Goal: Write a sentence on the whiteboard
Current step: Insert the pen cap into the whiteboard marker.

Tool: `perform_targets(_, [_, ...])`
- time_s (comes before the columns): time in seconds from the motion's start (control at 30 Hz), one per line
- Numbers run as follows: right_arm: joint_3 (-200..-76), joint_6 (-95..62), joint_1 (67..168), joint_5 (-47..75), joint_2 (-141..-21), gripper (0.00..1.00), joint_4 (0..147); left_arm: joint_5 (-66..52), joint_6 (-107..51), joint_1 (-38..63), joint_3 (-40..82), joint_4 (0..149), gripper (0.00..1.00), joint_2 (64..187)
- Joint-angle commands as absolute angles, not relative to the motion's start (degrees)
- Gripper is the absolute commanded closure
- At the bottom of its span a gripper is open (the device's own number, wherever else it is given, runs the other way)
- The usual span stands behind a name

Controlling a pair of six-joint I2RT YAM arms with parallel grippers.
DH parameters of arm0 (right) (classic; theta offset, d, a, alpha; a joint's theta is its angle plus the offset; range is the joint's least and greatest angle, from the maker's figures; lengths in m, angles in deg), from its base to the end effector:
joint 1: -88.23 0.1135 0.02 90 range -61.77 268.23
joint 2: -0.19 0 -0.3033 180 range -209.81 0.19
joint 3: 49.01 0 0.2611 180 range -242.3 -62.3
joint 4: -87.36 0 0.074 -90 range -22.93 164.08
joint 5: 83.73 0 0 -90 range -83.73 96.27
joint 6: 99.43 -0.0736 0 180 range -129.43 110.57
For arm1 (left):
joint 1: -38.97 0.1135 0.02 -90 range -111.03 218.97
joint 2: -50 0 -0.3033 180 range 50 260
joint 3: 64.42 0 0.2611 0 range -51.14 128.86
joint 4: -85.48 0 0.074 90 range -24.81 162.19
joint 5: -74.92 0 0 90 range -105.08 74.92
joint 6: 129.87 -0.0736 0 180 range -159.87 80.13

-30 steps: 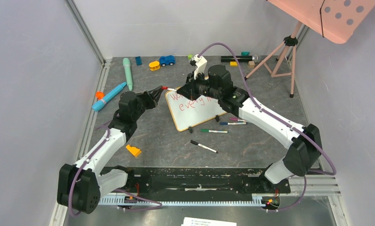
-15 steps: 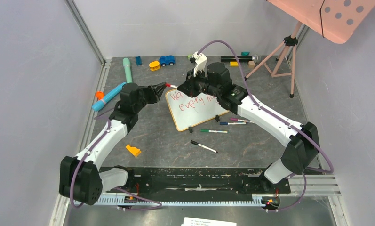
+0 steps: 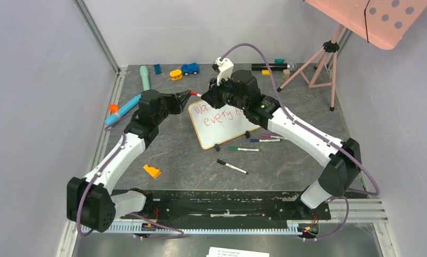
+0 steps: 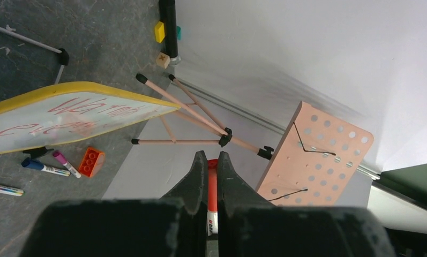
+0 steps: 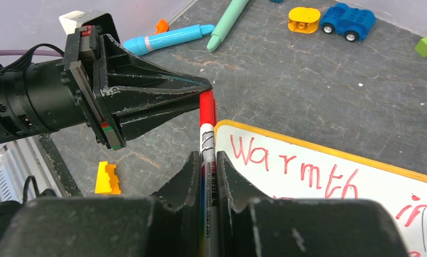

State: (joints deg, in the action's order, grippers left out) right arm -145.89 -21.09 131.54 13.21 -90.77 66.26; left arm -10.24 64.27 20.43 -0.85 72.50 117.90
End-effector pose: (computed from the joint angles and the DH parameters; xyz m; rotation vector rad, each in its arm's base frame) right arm 0.3044 0.2992 0.4052 -0.6043 1.8081 0.7746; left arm 0.2890 -0.1035 0.3310 -1.4356 1.6504 -1.4559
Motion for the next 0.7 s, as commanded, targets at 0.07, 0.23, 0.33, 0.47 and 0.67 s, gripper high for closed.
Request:
perform_targets(0.07, [-145.4, -18.8, 133.3, 6.6, -90.8, 1.0, 70.2, -4.8, 60.2, 14.7, 5.4, 77.6, 0.98, 116.9])
perform_targets(0.23, [-145.3, -18.7, 133.4, 6.6, -90.2, 1.0, 71.7, -5.6, 61.1, 12.9, 5.8, 81.1, 0.98, 117.6])
perform_targets(0.33, [-145.6, -18.7, 133.4, 6.6, -89.8, 1.0, 71.8, -5.4, 61.1, 11.9, 7.0, 81.6, 0.98, 118.3])
perform_targets(0.47, [-145.3, -19.1, 133.4, 7.2, -89.5, 1.0, 72.5, -5.1, 60.6, 10.0, 9.1, 81.6, 0.98, 119.5])
perform_targets(0.67, [-145.1, -20.2, 133.2, 8.6, -89.1, 1.0, 71.8, -4.6, 58.5, 7.0, 10.7, 80.6, 0.98, 120.4])
